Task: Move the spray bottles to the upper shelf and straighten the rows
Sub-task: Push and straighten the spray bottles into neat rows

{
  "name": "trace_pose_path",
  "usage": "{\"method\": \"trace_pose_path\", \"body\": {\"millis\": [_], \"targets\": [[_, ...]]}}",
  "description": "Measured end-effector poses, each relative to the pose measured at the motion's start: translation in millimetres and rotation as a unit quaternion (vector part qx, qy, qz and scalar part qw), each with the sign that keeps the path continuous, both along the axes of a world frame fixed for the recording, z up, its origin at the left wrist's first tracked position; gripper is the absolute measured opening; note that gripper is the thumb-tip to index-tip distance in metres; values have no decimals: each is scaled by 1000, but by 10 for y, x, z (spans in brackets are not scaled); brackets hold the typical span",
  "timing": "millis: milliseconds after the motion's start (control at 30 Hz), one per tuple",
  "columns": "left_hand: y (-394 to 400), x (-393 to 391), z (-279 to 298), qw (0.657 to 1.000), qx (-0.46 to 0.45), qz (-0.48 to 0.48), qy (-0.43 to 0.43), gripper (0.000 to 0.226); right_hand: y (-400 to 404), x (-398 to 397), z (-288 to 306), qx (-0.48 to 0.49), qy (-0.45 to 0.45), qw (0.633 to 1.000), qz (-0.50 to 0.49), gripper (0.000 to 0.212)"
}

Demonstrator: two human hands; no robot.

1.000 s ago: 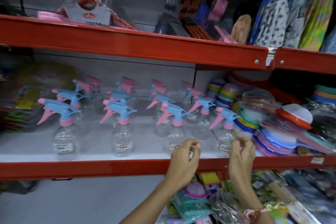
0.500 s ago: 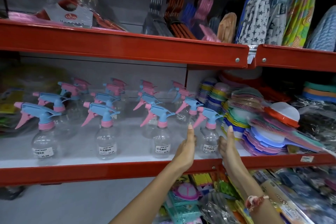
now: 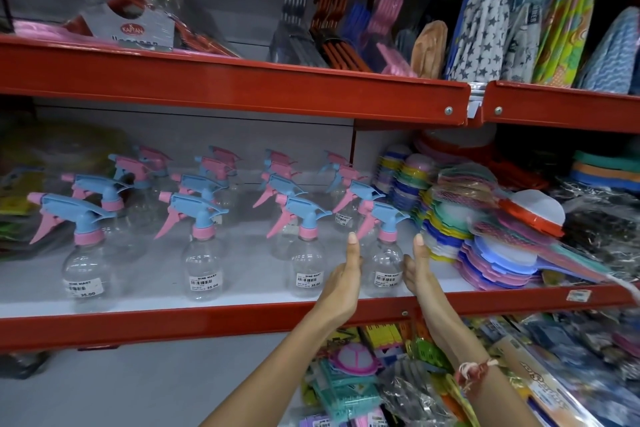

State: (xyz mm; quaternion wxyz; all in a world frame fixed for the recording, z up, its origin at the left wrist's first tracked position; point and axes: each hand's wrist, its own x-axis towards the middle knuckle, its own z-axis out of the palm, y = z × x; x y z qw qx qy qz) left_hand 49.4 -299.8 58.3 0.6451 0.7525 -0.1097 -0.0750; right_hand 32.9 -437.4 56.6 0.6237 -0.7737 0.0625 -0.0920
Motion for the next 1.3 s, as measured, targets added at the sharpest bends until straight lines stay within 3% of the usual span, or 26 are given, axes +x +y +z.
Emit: {"method": "trace_pose_path", "body": {"millis": [67,200,300,433,533,600,700,933,1200,1300], "targets": [[41,-21,-26,1000,18,-3,-21,103,41,-36,-3,5,-30,999,-24,69],[243,-114,-102,991,17,51,-119,59,190,-149,-69,10,-158,968,-195,64],[489,-177,-139,975,-36,153,-160,32,397,-221,-91,22,-227,957,-178,45],[804,-178,-201,945,-28,264,-192,29,669,-158,-134,15,-171,985,-25,43],[945,-153,-199,941,-11,287,-180,26,812,-115,-141,-12,-95,995,42,68],[982,-172,-146,955,9,254,-154,35,875,-106,-86,-22,-48,997,61,78],[1005,-182,-83,976,16,189,-108,56,952,-114,19,-40,-14,995,85,71],[1066,-139,-95,989,45,122,-77,92,1099,-76,-1,-63,-17,993,101,71],[1242,-217,-83,988,47,123,-74,79,1259,-98,-36,-85,-28,989,115,69],[1257,-266,-37,990,52,117,-56,55,1274,-98,-28,-81,-27,990,112,71]]}}
